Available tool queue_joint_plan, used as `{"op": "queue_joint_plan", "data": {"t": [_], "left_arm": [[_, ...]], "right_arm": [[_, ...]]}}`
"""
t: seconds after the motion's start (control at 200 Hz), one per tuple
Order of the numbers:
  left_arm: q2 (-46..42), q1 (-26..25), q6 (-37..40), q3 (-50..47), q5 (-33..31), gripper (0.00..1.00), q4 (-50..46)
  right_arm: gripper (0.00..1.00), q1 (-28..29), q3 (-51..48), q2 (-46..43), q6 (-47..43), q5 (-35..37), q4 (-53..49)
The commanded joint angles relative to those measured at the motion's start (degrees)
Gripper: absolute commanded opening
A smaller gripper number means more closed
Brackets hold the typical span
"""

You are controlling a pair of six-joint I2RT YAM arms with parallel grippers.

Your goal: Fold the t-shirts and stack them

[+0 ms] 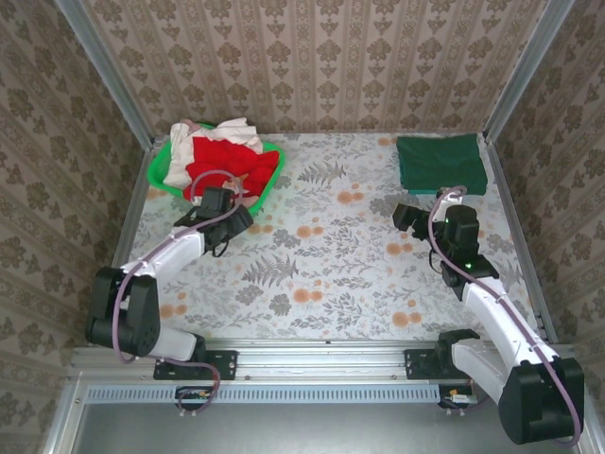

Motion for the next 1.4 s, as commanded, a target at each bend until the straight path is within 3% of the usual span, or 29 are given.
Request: {"op": "queue_joint_plan", "data": {"t": [0.0, 0.175, 0.245, 0.56, 0.66, 0.915, 1.115, 1.175, 1.285, 1.395], "left_arm": [[-3.31, -0.30, -1.47, 0.20, 1.99, 0.80, 0.70], [-3.60, -0.24, -4.24, 1.79, 1.51, 0.91, 1.35], [-1.85, 0.00, -4.34, 2.92, 0.21, 0.89, 1.46], [7.43, 1.48, -2.62, 6.06, 2.05, 0.56, -0.92], [4.31, 3.10, -0.82, 3.36, 2.65, 0.39, -2.51], [-9.34, 12.63, 10.93, -1.59, 5.17, 0.24, -12.99], [-16.90, 24.06, 14.76, -2.46, 4.21, 0.28, -21.42], [-19.05, 25.29, 15.61, -0.91, 3.25, 0.30, -23.18], [-20.74, 22.21, 15.57, 4.90, 0.70, 0.49, -26.99], [-18.85, 12.37, 11.84, 11.13, -2.53, 0.61, -28.27]], "right_arm": [[1.00, 0.25, -0.27, 1.14, 0.13, -2.14, 1.51], [1.00, 0.27, -0.35, 2.54, 0.44, -3.20, 1.98], [1.00, 0.27, -0.69, 3.01, 0.67, -3.33, 2.45], [1.00, 0.27, -0.70, 3.55, 0.37, -3.38, 2.04], [1.00, 0.27, -0.68, 3.57, 0.42, -3.23, 1.96], [1.00, 0.27, -0.62, 4.55, 0.97, -3.19, 2.90], [1.00, 0.27, -0.36, 5.68, 1.36, -3.66, 3.19], [1.00, 0.32, -0.27, 5.86, 1.36, -3.89, 3.01], [1.00, 0.27, -0.09, 5.85, 1.51, -4.24, 3.02], [1.00, 0.27, -0.09, 5.94, 1.61, -4.26, 2.92]]}}
